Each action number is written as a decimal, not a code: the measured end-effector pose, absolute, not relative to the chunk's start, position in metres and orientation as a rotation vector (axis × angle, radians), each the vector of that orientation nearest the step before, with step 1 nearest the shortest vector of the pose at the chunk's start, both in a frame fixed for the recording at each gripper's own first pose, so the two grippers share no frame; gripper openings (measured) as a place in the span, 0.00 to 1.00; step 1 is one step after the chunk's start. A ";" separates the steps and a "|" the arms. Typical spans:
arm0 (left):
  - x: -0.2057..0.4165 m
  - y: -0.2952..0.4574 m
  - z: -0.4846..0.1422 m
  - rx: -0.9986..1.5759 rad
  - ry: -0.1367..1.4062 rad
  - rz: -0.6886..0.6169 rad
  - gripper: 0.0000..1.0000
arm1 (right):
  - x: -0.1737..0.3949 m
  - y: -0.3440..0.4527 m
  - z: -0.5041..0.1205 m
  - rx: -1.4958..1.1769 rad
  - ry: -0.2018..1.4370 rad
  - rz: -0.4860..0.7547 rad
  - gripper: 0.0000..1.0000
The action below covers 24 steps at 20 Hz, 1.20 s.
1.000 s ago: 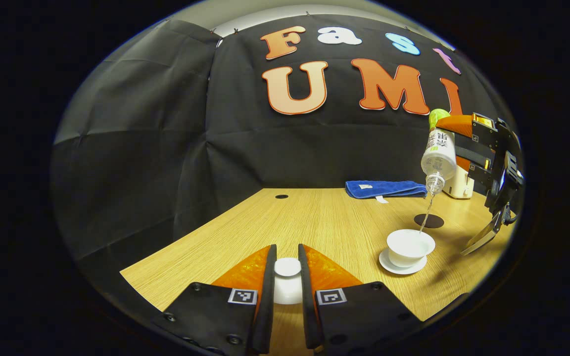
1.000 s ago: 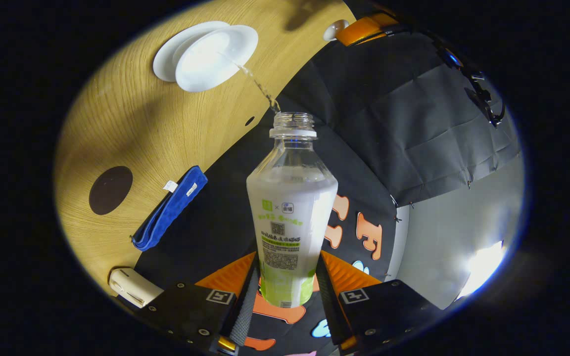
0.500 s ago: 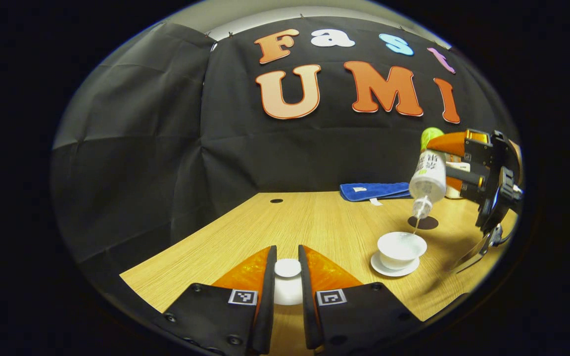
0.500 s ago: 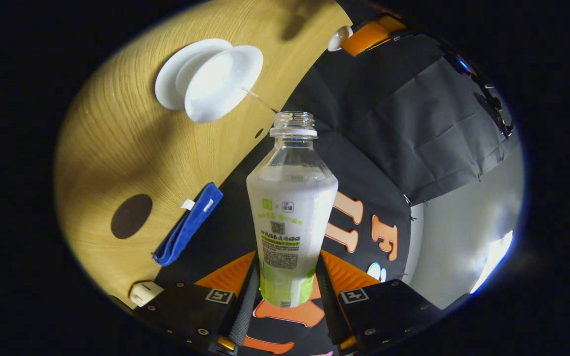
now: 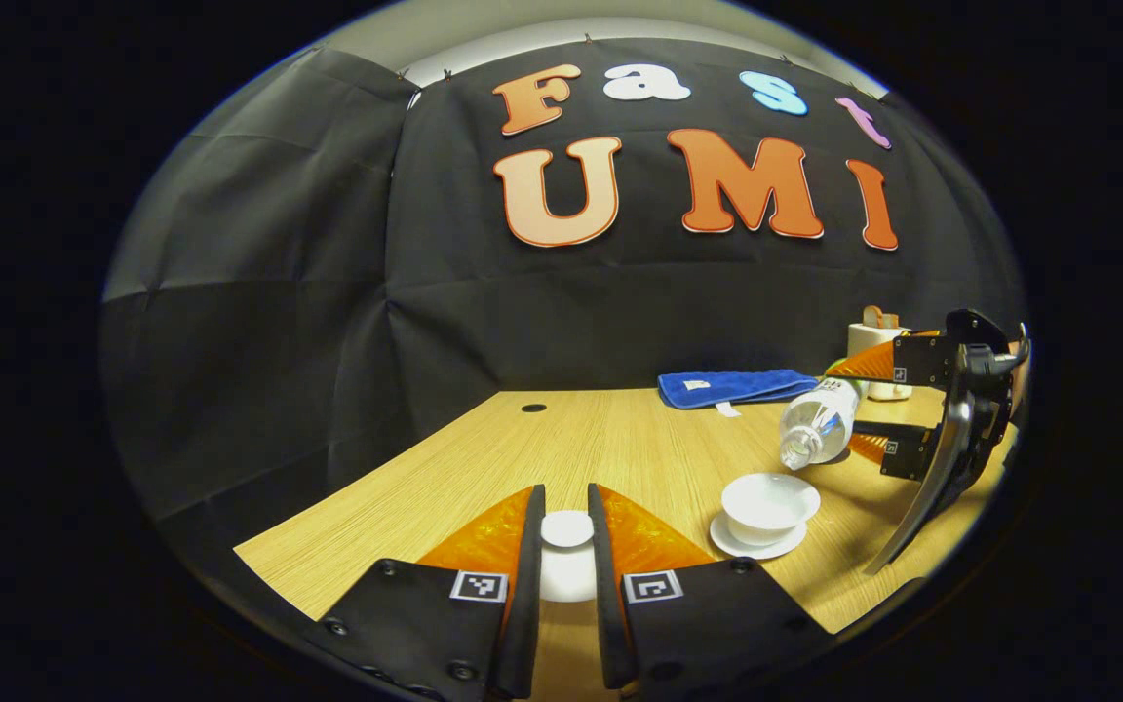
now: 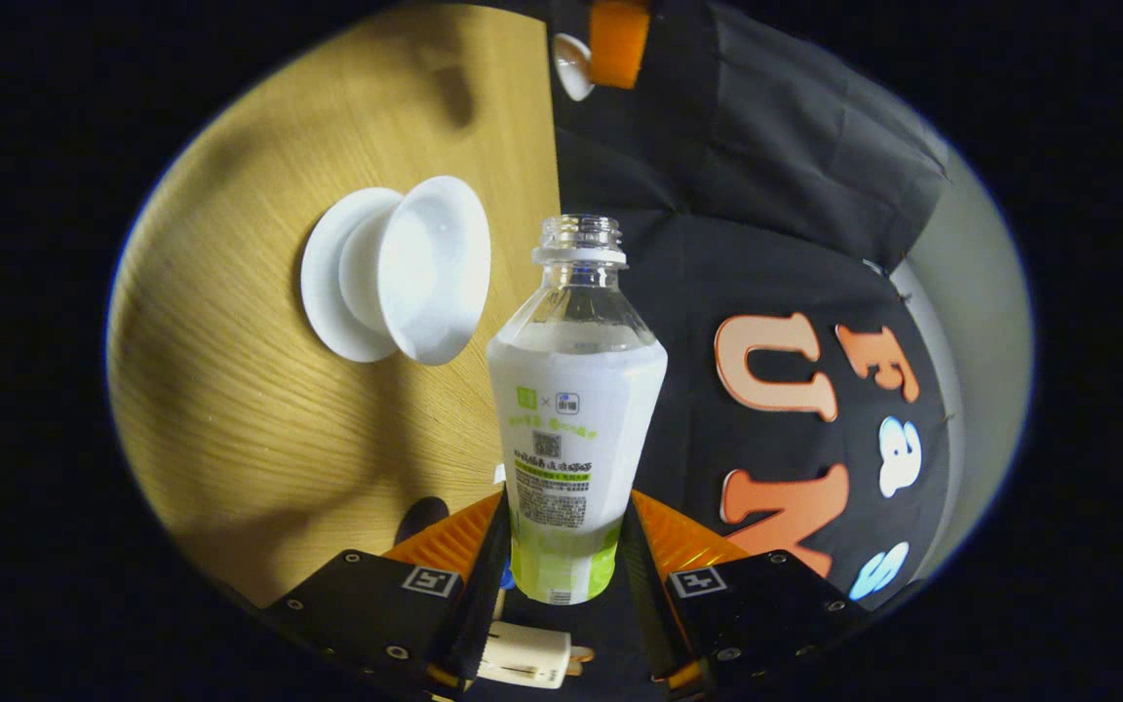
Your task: Open the teacup lid with one hand, grasp the water bottle and pour water into the teacup with the other hand; after pouring, place the water bottle on the coaster and then close the teacup lid.
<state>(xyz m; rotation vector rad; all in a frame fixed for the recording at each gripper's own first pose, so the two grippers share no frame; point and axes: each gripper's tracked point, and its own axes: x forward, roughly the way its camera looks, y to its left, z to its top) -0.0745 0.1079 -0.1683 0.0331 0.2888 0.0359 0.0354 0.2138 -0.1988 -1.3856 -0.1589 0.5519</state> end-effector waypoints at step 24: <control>-0.053 0.049 -0.120 -0.034 0.171 -0.072 0.29 | 0.146 0.138 -0.187 -0.079 0.293 0.391 0.64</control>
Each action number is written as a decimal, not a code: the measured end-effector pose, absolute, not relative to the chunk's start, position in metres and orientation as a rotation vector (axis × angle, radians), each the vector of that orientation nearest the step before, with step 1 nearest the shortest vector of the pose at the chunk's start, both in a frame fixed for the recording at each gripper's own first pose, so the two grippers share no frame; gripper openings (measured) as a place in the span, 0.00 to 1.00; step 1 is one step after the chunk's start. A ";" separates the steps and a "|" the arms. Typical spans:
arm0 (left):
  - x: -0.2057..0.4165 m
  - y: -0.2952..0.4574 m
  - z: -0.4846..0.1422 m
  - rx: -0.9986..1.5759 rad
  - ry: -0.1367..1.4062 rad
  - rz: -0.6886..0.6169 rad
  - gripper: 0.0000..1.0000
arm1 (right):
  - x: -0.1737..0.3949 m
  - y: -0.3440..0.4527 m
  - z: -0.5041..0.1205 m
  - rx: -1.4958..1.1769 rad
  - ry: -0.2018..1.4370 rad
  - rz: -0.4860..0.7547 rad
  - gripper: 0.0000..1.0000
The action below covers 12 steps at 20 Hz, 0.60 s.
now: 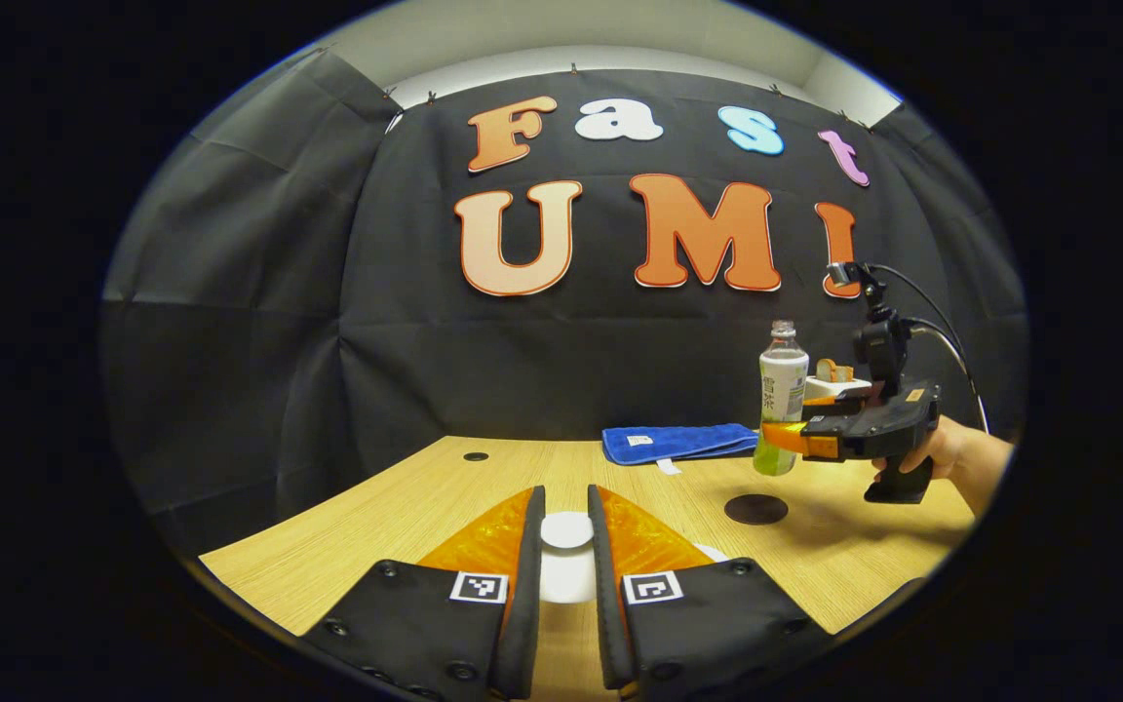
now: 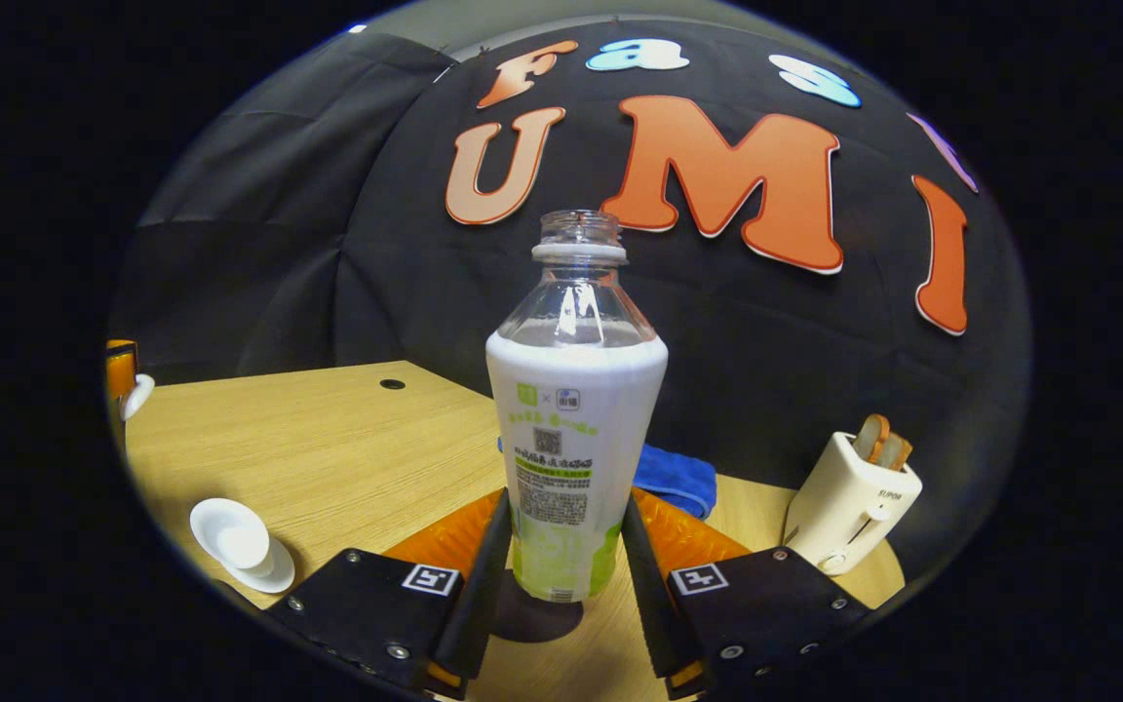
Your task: Open the teacup lid with one hand, grasp the water bottle and pour water into the teacup with the other hand; after pouring, place the water bottle on the coaster and then close the teacup lid.
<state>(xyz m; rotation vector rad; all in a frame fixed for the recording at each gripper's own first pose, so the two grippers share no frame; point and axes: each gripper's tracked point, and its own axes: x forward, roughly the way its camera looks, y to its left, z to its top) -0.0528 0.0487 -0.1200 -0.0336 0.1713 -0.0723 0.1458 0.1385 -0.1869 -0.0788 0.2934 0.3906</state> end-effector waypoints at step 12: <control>-0.046 0.041 -0.127 -0.045 0.195 -0.082 0.29 | 0.133 0.150 -0.249 0.002 0.428 0.412 0.65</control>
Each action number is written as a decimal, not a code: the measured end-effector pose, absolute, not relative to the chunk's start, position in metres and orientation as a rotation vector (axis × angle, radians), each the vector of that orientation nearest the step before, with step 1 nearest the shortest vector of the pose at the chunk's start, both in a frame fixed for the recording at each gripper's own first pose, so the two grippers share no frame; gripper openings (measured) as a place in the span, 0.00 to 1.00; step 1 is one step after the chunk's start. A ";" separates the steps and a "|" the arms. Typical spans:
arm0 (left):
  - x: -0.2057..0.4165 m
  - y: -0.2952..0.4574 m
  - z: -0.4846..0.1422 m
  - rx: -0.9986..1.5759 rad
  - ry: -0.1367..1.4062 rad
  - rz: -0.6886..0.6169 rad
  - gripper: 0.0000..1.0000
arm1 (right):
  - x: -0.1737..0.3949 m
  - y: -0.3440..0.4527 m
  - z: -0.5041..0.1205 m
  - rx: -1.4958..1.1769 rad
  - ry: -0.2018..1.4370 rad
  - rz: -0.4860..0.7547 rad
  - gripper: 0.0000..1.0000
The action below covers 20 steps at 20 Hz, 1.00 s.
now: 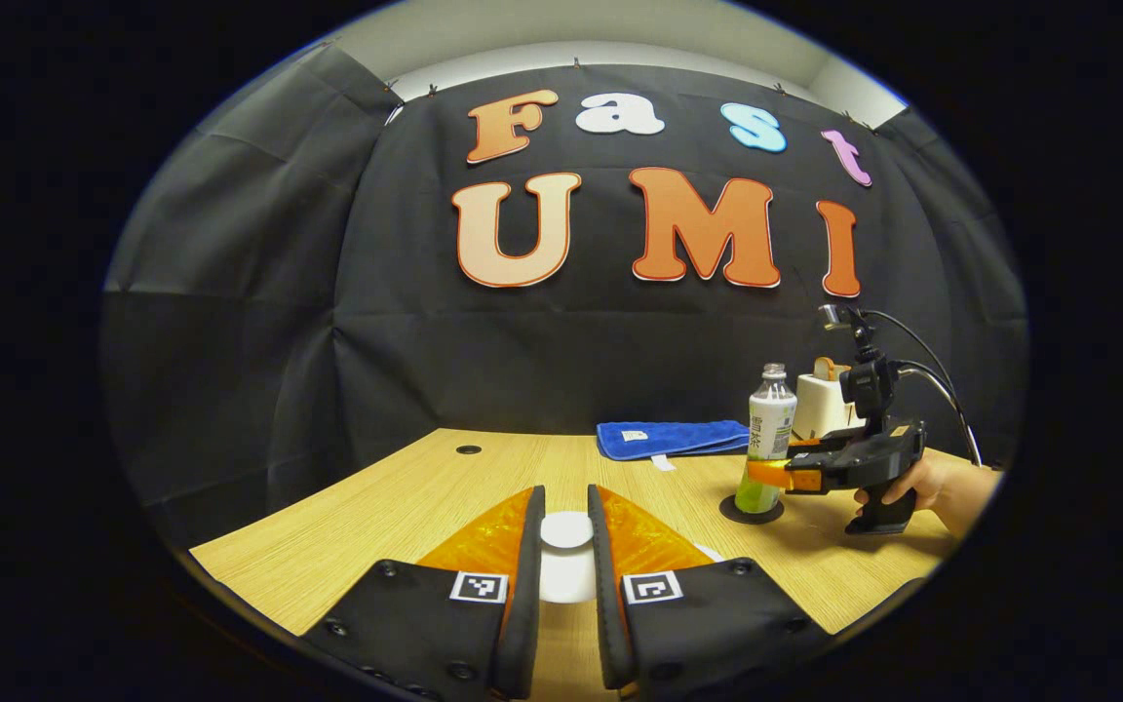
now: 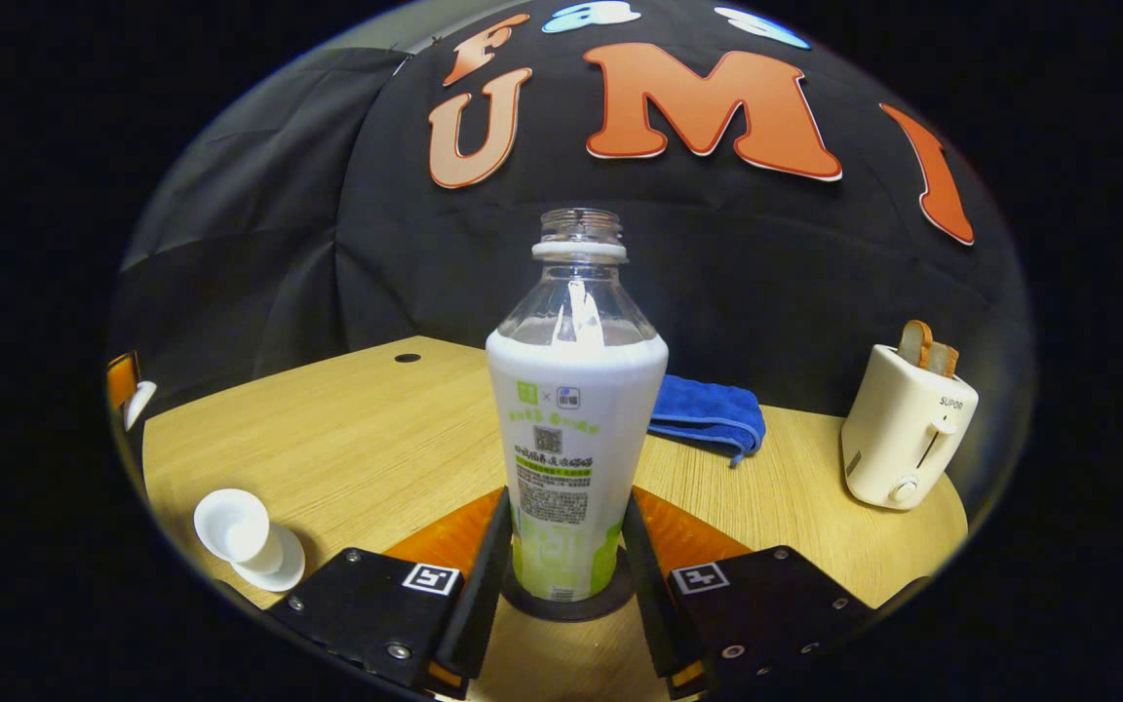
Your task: Open the teacup lid with one hand, grasp the water bottle and pour water into the teacup with the other hand; after pouring, place the water bottle on the coaster and then close the teacup lid.
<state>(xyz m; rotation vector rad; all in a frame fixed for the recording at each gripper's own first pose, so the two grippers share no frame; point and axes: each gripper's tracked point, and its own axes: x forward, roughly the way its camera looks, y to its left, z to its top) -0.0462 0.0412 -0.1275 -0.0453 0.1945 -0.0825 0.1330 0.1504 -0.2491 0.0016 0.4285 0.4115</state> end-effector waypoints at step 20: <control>-0.019 -0.050 -0.182 -0.037 0.295 -0.237 0.27 | 0.089 0.122 -0.234 0.033 0.339 0.380 0.94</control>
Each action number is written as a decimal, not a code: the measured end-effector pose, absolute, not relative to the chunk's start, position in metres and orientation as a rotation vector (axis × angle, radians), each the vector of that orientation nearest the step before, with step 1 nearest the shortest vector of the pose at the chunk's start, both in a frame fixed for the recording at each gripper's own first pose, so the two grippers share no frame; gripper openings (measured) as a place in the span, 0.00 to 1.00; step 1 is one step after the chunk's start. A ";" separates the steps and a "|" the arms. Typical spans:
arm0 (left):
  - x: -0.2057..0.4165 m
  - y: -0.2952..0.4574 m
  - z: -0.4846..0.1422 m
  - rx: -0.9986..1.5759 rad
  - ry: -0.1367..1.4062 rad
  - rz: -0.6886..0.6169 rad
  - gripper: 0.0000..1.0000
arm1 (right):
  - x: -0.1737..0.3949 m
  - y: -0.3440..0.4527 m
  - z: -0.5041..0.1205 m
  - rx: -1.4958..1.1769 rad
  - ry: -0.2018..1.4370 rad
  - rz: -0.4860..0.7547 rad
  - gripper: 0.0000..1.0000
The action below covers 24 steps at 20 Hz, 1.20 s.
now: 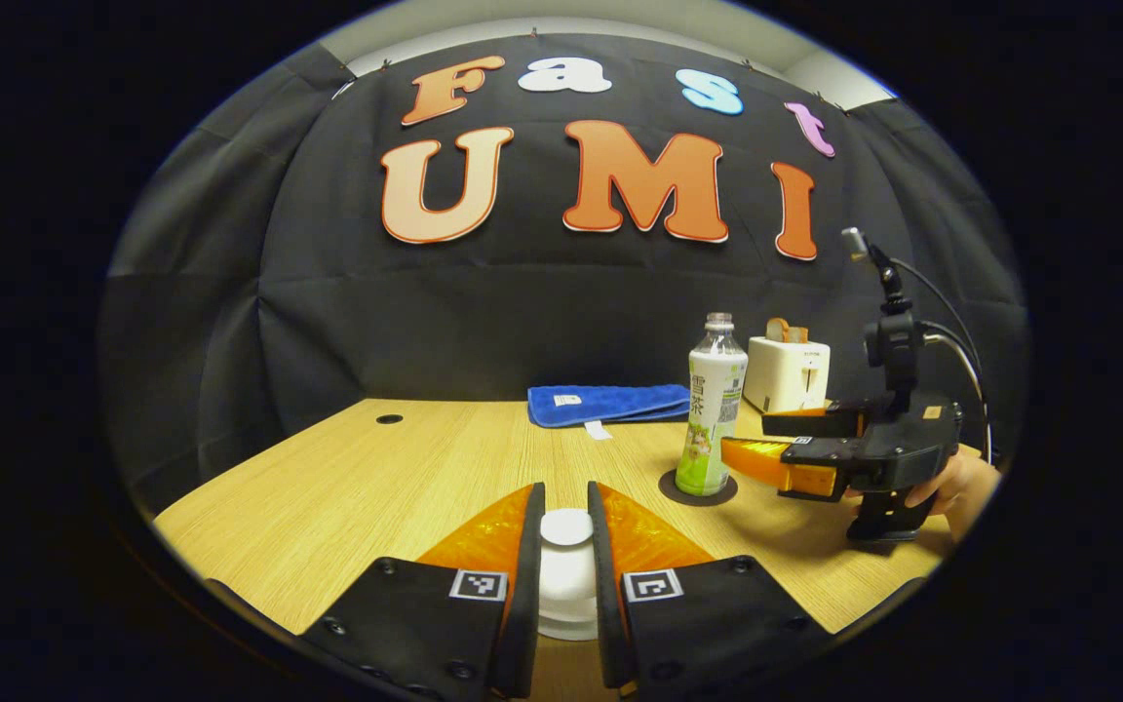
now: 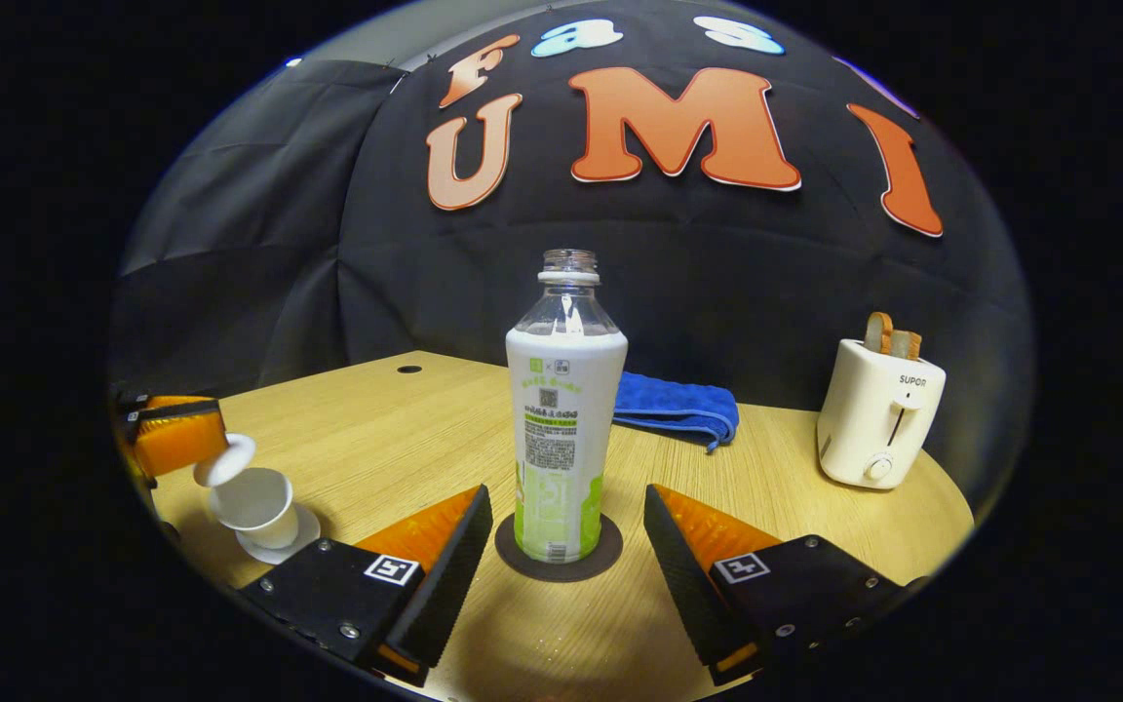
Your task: Open the teacup lid with one hand, grasp the water bottle and pour water into the teacup with the other hand; after pouring, place the water bottle on the coaster and then close the teacup lid.
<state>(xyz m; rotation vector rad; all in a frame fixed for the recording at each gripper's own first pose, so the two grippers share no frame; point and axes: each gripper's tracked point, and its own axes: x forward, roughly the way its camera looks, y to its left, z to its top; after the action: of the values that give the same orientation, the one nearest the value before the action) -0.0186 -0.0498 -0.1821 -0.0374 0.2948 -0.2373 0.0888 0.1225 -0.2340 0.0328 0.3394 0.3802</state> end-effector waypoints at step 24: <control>-0.015 -0.049 -0.111 0.031 0.170 -0.174 1.00 | 0.021 0.067 -0.129 0.090 0.162 0.271 0.93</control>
<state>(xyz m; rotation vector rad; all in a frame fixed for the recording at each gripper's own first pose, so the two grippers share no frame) -0.0148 -0.0489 -0.1109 0.0307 0.1702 -0.1744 0.0208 0.0672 -0.1292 0.0904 0.1625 0.2706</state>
